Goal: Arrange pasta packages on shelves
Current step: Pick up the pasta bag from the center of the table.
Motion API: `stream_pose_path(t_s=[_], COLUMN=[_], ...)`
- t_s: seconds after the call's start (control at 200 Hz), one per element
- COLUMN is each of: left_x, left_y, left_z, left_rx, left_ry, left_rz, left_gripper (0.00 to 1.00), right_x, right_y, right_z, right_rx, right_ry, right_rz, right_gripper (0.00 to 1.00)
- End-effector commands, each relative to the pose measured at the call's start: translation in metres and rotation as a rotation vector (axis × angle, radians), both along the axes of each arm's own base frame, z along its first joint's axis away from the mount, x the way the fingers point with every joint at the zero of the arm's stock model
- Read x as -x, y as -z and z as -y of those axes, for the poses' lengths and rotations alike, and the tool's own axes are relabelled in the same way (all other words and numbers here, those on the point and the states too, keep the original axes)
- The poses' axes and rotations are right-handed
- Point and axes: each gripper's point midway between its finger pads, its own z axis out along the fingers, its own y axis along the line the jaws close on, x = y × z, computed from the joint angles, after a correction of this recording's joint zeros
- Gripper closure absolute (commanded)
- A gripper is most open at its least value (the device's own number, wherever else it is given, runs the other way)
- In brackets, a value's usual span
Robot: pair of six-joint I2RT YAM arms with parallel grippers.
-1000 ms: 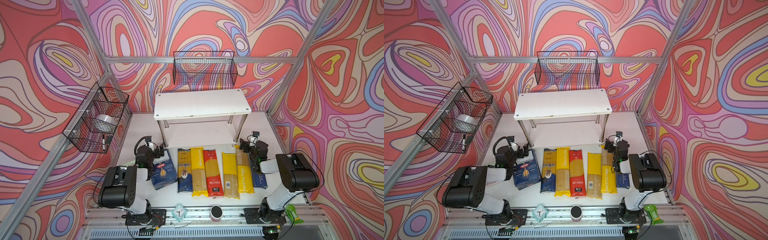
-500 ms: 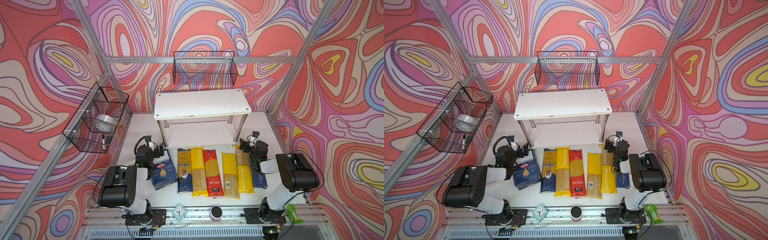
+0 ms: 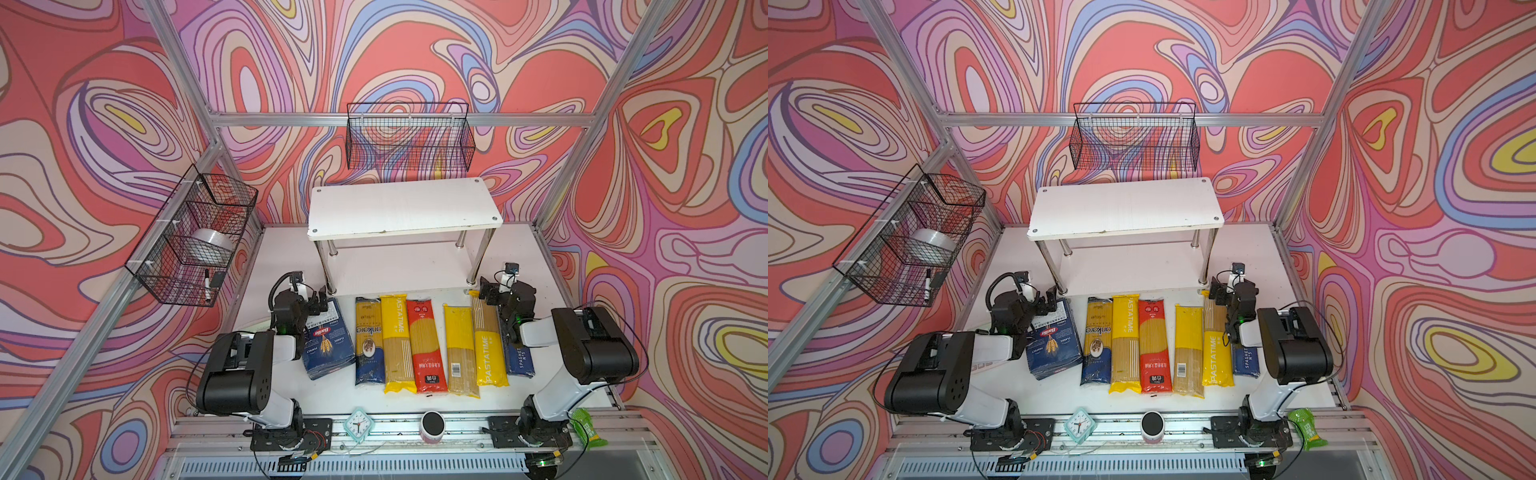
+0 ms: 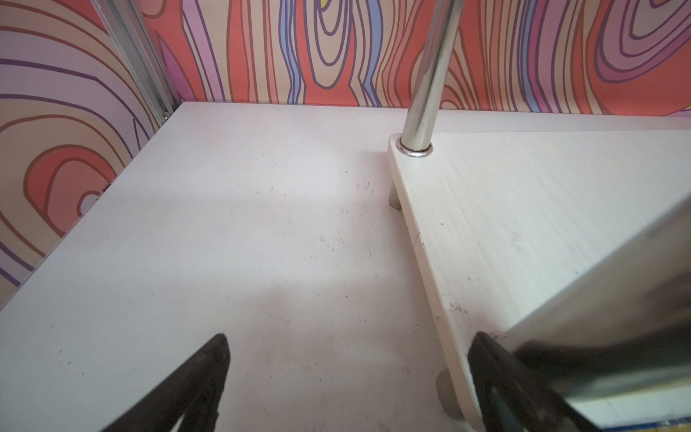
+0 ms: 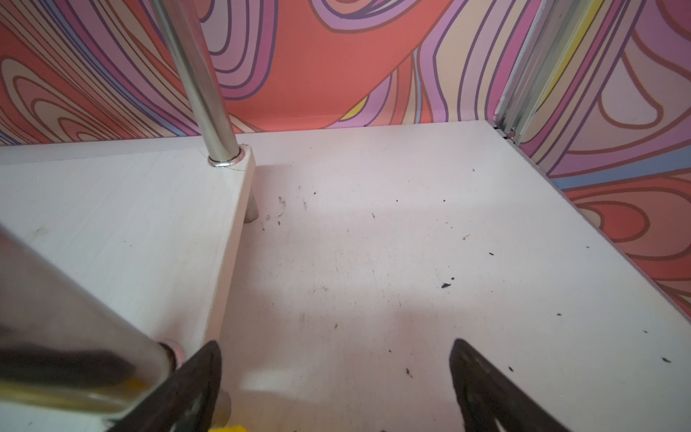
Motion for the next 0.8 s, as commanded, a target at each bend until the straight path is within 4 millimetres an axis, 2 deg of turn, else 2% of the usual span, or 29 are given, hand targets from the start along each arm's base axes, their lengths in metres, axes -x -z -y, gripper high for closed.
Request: stream_pose_path(t_s=[0.0,0.085,0.185,0.245,0.27,0.285,0.336,0.401,0.471,0.576,0.796], left_x=[-0.001,-0.001,0.0,0.002,0.008,0.004,0.009,0.017,0.027,0.043,0.065], left_y=[0.006,-0.005,-0.025,-0.047,-0.048,-0.066,-0.083,-0.103,-0.118,-0.116,-0.099], left_z=[-0.002,-0.001,-0.003,-0.003,-0.001,-0.001,0.004,0.017,0.034,0.04,0.069], left_rx=[-0.001,-0.003,-0.005,0.031,0.054,0.07,0.144,0.219,0.223,0.185,0.208], left_ry=[-0.012,-0.004,-0.017,-0.033,-0.033,-0.033,-0.033,0.017,0.093,0.064,0.137], left_rz=[-0.02,-0.021,-0.061,-0.054,-0.076,-0.046,-0.035,-0.011,0.002,-0.045,-0.131], left_gripper=[0.0,0.0,0.0,0.0,0.0,0.0,0.0,0.0,0.0,0.0,0.0], right_x=[-0.004,-0.008,-0.018,-0.02,-0.021,-0.021,-0.02,-0.018,-0.007,0.016,0.069], right_y=[-0.005,-0.022,-0.059,-0.079,-0.085,-0.088,-0.095,-0.099,-0.092,-0.084,-0.068], right_z=[0.013,0.023,0.017,0.009,0.006,0.004,-0.001,-0.008,-0.017,-0.037,-0.07], right_rx=[0.001,0.002,-0.025,-0.072,-0.094,-0.106,-0.139,-0.166,-0.191,-0.214,-0.146], right_ry=[0.072,0.132,0.108,0.076,0.062,0.057,0.044,0.024,0.005,-0.028,-0.037], right_rz=[0.014,0.0,-0.056,-0.086,-0.102,-0.115,-0.167,-0.24,-0.332,-0.409,-0.521], right_gripper=[0.02,0.02,0.03,0.04,0.05,0.06,0.08,0.1,0.12,0.15,0.15])
